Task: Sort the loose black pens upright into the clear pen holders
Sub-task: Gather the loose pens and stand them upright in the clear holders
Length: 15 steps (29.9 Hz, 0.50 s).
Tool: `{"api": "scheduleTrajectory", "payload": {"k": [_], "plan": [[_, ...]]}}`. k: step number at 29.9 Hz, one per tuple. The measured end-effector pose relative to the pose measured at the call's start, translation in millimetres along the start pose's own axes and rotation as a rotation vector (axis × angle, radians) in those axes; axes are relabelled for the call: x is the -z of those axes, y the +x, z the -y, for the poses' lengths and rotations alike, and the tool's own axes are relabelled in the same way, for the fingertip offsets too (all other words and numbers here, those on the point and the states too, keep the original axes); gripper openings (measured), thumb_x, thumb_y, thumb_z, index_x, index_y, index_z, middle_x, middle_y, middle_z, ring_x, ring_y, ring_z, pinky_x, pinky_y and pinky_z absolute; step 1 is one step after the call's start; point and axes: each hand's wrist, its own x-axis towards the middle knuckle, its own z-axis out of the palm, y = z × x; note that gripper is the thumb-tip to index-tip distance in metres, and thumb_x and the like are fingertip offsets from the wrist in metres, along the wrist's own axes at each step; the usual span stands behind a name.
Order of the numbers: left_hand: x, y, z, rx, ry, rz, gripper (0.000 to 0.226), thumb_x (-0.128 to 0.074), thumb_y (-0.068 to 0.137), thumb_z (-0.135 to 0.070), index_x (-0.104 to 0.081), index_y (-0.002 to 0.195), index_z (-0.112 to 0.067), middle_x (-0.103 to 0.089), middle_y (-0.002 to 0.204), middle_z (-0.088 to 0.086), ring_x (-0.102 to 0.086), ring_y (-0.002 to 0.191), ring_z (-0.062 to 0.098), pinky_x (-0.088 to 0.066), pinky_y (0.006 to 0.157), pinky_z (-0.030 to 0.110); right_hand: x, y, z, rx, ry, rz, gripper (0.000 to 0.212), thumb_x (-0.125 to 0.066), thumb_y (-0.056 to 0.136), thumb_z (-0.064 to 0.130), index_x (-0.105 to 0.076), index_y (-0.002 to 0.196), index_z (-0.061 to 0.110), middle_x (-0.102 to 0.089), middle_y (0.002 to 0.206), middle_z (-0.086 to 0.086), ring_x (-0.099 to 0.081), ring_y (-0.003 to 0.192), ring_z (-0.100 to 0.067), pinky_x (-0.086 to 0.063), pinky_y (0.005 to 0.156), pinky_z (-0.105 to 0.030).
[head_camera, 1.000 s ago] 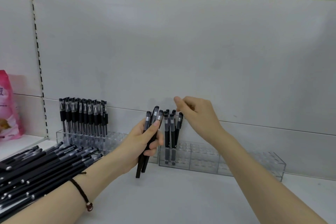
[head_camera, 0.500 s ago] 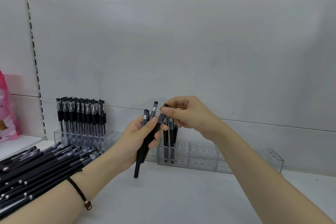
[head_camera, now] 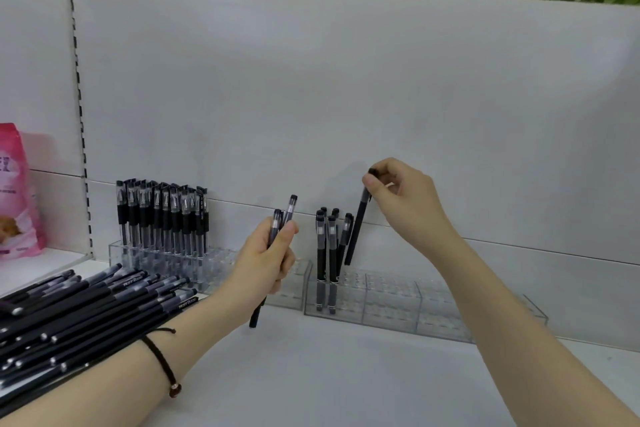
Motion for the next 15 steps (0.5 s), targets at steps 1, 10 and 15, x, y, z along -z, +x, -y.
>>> {"api": "scheduleTrajectory", "payload": {"k": [1, 10, 15], "plan": [[0.2, 0.3, -0.2, 0.016, -0.005, -0.009, 0.022, -0.043, 0.102, -0.030, -0.051, 0.105, -0.010, -0.041, 0.053, 0.000, -0.026, 0.037, 0.008, -0.021, 0.036, 0.017, -3.3, -1.0, -2.2, -0.007, -0.029, 0.024, 0.008, -0.058, 0.094, 0.026, -0.062, 0.088, 0.022, -0.069, 0.083, 0.005, -0.048, 0.053, -0.001, -0.038, 0.059, -0.020], [3.1, 3.9, 1.9, 0.085, -0.129, -0.032, 0.009, -0.033, 0.096, -0.008, -0.041, 0.096, -0.012, -0.047, 0.053, 0.001, -0.026, 0.043, 0.011, -0.017, 0.039, 0.020, 0.8, -2.1, -0.3, -0.017, -0.130, 0.056, 0.008, -0.060, 0.093, 0.025, -0.063, 0.091, 0.018, -0.062, 0.077, 0.011, -0.053, 0.070, -0.002, -0.042, 0.070, -0.024], [1.4, 2.6, 6.5, 0.087, -0.085, 0.009, 0.007, -0.036, 0.098, -0.007, -0.041, 0.097, -0.012, -0.051, 0.056, 0.001, -0.031, 0.045, 0.012, -0.020, 0.038, 0.021, 2.2, -2.0, -2.7, -0.041, -0.104, 0.052, 0.010, -0.062, 0.092, 0.026, -0.067, 0.093, 0.016, -0.064, 0.080, 0.008, -0.057, 0.077, -0.010, -0.048, 0.077, -0.029]]}}
